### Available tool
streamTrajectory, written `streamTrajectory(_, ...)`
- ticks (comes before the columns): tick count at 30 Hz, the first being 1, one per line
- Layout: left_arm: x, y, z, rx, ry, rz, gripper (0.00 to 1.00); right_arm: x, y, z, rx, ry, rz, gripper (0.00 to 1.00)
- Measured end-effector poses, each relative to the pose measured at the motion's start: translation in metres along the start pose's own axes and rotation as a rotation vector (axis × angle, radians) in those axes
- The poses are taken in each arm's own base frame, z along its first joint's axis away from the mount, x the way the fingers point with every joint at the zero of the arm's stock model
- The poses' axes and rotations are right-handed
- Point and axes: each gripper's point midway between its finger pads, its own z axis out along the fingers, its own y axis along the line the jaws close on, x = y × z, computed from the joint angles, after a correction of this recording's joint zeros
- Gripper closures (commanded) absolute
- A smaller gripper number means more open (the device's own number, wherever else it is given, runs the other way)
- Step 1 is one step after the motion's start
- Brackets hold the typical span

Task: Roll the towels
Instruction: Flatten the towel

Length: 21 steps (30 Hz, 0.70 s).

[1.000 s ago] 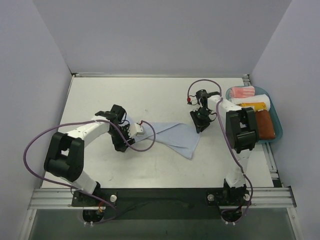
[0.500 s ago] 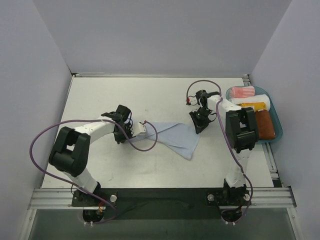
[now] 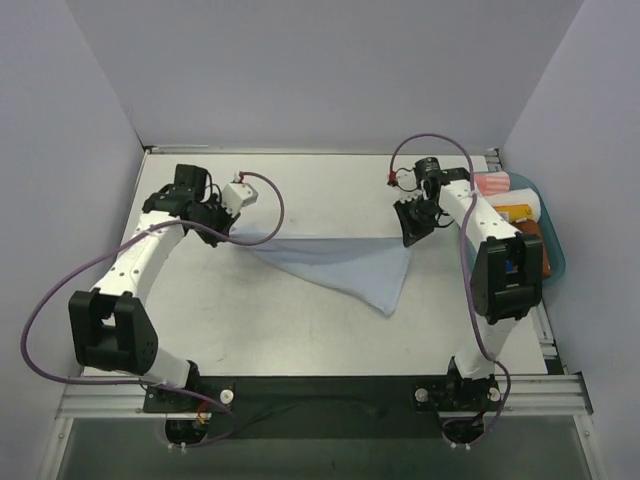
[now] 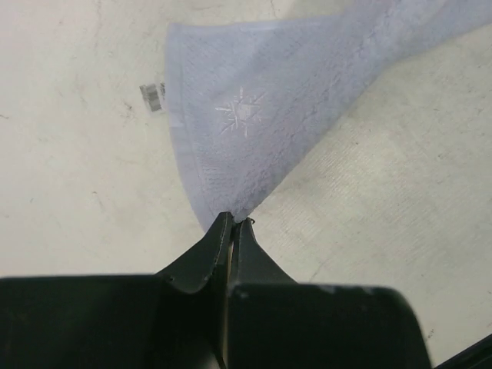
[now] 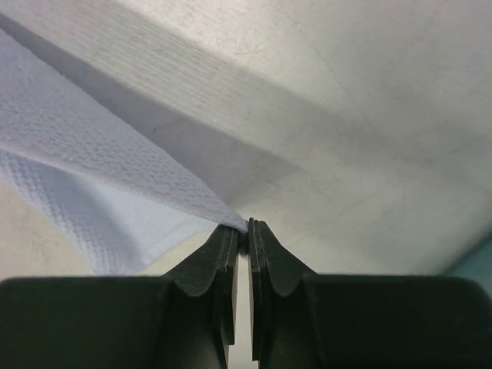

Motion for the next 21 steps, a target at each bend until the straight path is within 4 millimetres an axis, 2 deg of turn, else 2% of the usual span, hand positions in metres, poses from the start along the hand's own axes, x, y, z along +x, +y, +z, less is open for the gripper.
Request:
streamTrajectory(3,-0.009,0.007,-0.026,-0.018,-0.064,-0.062,1.0,-0.006,0.003,-0.031,0.014,-0.073,-0.028,1.0)
streamTrajectory(7,-0.009,-0.009,-0.061,-0.004,-0.105,-0.106,1.0,-0.006,0.012,-0.075,0.039,-0.166,-0.079,1.0)
streamTrajectory(10,-0.01,-0.027,-0.094,-0.016,-0.153,-0.113,1.0,0.005,0.021,-0.112,0.062,-0.241,-0.117,1.0)
streamTrajectory(16,-0.013,-0.059,-0.175,-0.141,-0.346,-0.067,1.0,0.043,0.049,-0.186,0.096,-0.41,-0.185,1.0)
streamTrajectory(19,-0.008,-0.072,-0.195,-0.17,-0.395,-0.06,1.0,0.058,0.061,-0.204,0.088,-0.453,-0.204,1.0)
streamTrajectory(21,-0.005,-0.078,-0.198,-0.159,-0.395,-0.066,1.0,0.065,0.064,-0.207,0.081,-0.448,-0.208,1.0)
